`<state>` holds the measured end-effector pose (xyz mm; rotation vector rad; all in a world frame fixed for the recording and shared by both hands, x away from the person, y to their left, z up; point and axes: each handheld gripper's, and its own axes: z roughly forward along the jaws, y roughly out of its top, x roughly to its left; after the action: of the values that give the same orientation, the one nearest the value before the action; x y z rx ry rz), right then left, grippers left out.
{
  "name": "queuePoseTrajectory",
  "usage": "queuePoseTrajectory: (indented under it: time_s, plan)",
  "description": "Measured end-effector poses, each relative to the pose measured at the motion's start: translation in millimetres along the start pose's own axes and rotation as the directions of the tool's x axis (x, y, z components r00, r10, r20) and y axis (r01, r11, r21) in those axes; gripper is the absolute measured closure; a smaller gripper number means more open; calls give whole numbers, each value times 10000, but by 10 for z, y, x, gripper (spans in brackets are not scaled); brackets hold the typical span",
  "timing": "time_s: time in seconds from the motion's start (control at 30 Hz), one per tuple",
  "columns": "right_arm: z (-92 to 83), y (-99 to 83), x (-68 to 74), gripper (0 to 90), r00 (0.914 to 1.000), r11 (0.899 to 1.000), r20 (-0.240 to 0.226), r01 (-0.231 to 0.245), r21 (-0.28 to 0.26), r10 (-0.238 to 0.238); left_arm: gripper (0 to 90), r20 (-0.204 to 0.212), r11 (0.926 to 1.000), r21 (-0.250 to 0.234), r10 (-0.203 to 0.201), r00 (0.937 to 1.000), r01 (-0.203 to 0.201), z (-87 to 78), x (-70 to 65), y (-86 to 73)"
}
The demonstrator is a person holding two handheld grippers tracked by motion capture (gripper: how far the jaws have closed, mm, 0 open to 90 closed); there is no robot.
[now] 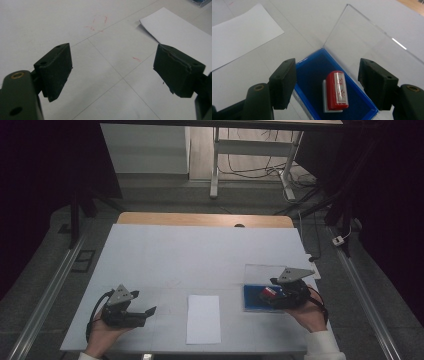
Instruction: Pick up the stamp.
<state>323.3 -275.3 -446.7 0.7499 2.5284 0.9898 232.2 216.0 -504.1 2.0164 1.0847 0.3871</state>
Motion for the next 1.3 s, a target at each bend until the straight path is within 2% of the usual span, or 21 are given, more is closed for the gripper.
queuePoseTrajectory:
  time_s: [0.2,0.4,0.53,0.7,0.93,1.3]
  plan:
    - [55,-22,-19,314,9999,9992,135,-59,400,53,157,11,10000,0,3,10000,-3,-4,6,1]
    - [106,-78,-75,379,9994,9969,66,-332,715,328,157,7,10000,28,11,10000,-11,5,5,-2]
    - [125,-93,-93,406,9992,9962,162,-366,794,355,158,16,10000,64,23,10000,-23,13,4,-2]
    - [140,-108,-106,499,9993,9962,237,-312,814,293,158,-1,10000,71,22,10000,-22,13,5,-2]
    - [160,-114,-102,578,9992,9952,314,-271,942,243,158,-21,10000,84,45,10000,-44,9,13,-2]
    - [195,-114,-90,671,9994,9942,307,-214,1054,182,158,0,9998,141,109,9999,-109,11,14,-7]
